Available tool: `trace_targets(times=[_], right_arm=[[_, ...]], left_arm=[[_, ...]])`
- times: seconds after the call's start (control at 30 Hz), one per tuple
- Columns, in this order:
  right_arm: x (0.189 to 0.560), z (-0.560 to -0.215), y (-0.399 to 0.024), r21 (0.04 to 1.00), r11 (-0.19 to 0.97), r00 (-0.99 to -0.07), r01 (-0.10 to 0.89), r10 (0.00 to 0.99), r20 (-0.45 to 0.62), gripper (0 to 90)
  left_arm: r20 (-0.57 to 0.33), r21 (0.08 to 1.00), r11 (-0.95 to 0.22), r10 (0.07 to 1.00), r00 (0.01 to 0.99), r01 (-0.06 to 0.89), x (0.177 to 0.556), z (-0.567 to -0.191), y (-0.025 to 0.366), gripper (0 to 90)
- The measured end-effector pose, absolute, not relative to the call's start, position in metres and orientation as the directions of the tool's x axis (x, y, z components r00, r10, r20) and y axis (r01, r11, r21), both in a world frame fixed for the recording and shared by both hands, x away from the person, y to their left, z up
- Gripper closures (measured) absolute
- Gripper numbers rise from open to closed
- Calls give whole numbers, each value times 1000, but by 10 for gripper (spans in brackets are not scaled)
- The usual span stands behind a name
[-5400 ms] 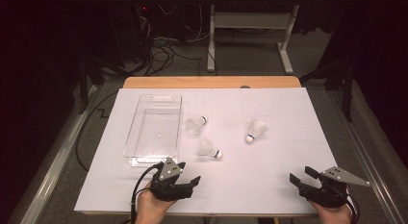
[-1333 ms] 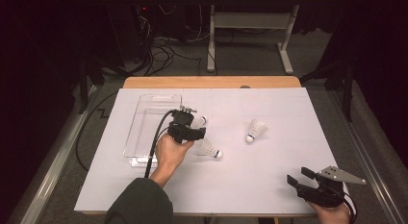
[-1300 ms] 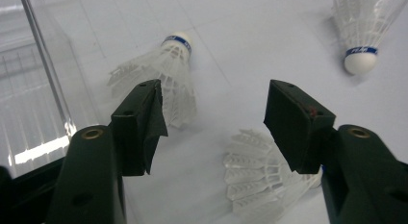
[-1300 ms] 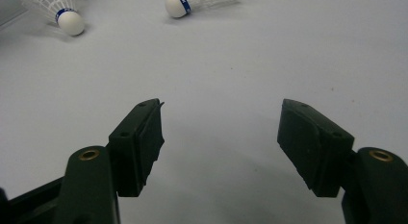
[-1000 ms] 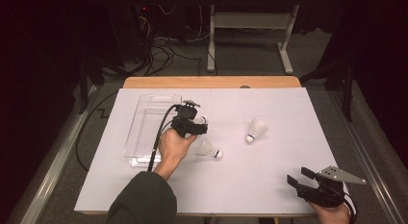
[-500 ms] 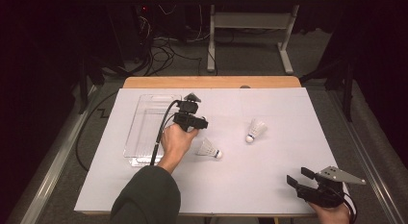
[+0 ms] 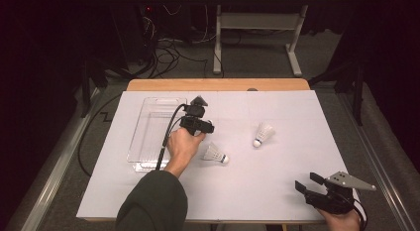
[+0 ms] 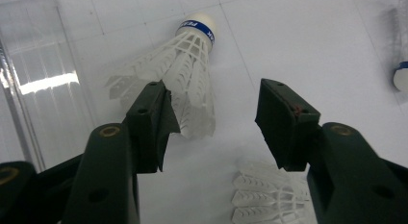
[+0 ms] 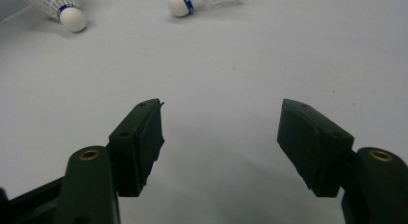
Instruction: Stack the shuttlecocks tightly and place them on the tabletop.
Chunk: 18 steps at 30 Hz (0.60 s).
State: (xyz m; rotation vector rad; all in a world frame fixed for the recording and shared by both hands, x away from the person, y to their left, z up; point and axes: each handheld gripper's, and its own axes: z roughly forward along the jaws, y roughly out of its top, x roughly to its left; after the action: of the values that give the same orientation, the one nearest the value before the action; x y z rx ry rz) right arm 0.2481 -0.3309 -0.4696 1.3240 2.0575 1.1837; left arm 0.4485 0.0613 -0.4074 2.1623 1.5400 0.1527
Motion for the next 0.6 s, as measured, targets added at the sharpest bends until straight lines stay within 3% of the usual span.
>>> trace_targets(times=[0.6], right_arm=[[248, -470, -332, 831, 181, -457, 526, 884, 96, 332]], left_arm=[[-167, 429, -286, 907, 387, 857, 452, -414, 58, 688]])
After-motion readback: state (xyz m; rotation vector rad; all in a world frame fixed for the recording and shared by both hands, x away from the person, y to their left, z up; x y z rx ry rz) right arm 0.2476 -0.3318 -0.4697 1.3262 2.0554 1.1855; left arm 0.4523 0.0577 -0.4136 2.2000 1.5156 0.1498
